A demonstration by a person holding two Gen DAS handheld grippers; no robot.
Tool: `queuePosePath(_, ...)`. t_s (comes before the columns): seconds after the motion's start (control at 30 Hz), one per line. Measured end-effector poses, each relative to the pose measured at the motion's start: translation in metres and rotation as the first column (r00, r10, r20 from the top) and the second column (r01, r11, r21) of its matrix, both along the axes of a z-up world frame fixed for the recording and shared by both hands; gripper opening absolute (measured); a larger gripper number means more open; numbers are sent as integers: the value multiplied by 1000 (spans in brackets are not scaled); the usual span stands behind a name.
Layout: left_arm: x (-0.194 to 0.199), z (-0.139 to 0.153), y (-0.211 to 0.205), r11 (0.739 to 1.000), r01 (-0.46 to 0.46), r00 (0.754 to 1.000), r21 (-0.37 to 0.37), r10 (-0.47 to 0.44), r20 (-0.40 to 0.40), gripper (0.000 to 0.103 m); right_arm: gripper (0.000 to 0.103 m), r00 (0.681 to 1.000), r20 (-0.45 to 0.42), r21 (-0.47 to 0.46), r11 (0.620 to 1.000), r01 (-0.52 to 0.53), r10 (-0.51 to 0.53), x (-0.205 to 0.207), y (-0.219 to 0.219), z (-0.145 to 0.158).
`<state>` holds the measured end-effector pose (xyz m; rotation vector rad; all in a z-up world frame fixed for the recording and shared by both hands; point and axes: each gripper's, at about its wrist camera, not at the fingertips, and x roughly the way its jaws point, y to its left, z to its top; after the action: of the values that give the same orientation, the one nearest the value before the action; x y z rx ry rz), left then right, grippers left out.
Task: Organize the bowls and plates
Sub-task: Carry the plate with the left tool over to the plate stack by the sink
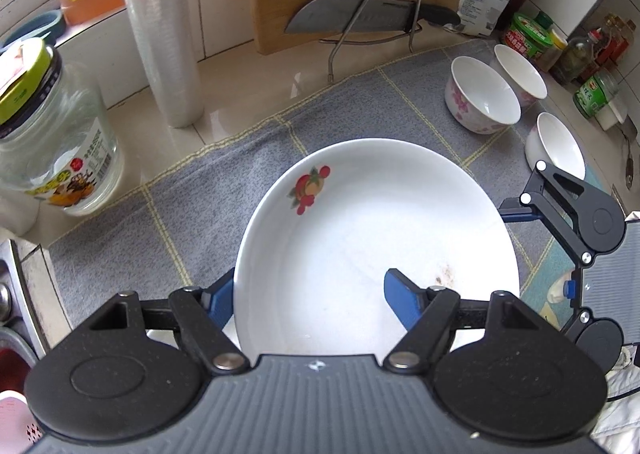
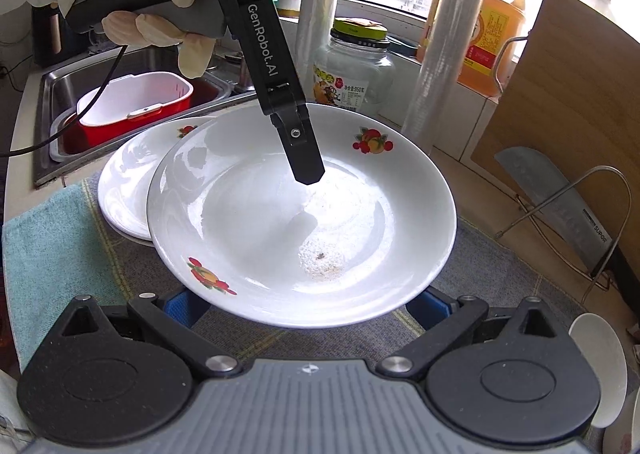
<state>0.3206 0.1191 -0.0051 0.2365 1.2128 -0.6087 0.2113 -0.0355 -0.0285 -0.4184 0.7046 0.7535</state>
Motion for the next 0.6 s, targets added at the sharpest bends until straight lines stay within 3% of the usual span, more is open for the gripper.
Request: queuePosePath(0.6, -33, -4, 64, 985, -174, 985, -12, 174, -15, 75, 103, 983, -10, -7, 983, -182, 182, -3, 47, 1)
